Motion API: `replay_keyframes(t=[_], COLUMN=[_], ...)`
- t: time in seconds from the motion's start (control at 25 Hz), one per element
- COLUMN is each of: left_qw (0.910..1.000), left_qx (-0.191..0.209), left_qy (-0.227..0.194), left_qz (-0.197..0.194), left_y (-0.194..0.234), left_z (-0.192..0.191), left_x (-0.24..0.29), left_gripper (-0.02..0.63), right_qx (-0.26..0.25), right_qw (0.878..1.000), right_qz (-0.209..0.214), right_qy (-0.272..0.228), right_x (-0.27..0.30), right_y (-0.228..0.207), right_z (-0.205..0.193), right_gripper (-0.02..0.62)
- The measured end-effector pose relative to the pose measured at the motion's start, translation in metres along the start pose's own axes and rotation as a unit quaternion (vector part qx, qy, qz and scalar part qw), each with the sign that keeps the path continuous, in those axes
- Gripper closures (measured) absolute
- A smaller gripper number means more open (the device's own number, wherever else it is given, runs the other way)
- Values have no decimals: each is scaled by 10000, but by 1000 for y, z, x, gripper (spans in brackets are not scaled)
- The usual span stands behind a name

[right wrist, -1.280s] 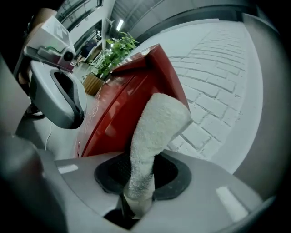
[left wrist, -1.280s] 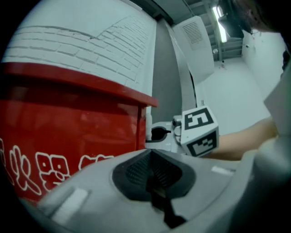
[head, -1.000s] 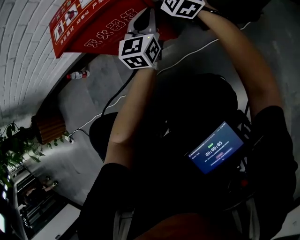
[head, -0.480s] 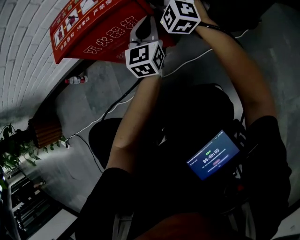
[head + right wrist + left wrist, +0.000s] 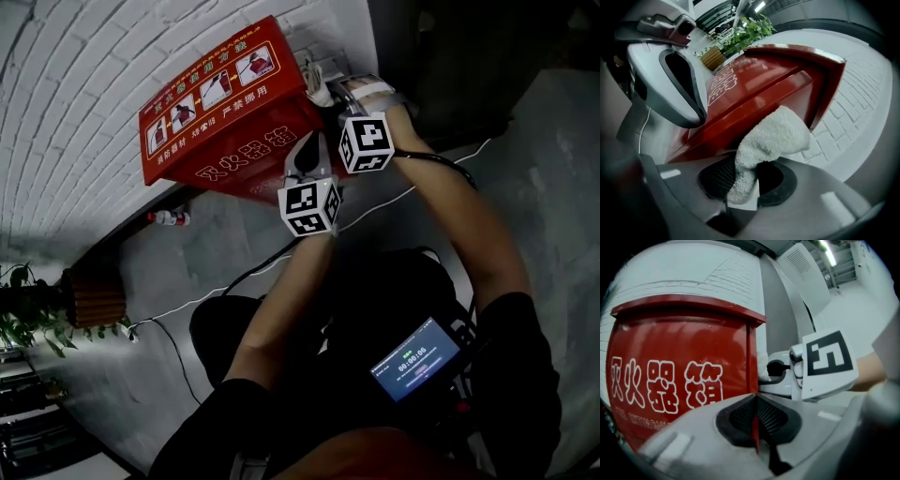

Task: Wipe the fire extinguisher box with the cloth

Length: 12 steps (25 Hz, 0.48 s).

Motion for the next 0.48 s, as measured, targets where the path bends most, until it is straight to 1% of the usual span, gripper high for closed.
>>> replay_keyframes(t=[0.12,0.24,0.48], left_qw=[10000,9999,9994], left_qx=[65,132,-106], left_qy=[17,85,327], left_qz=[-2,-19,27], left_y=[-5,-11,-13], left_z=[-6,-21,-63], left_x=[1,0,1], left_gripper=[606,606,606], right_qx=[-195,-307,-360], right_qw=[9997,9990,9980], right_qz=[156,298,466], right_qy=[79,139,233], right_x=[4,10,25], right_y=[16,31,57], right_z=[-6,-13,-28], right_gripper=[502,502,502])
Point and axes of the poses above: the fingertips, and each gripper's own axes: x forward along the fingers, y to its left, z out of its top, the point moved 2 cm from there along -x, backward along the fingers
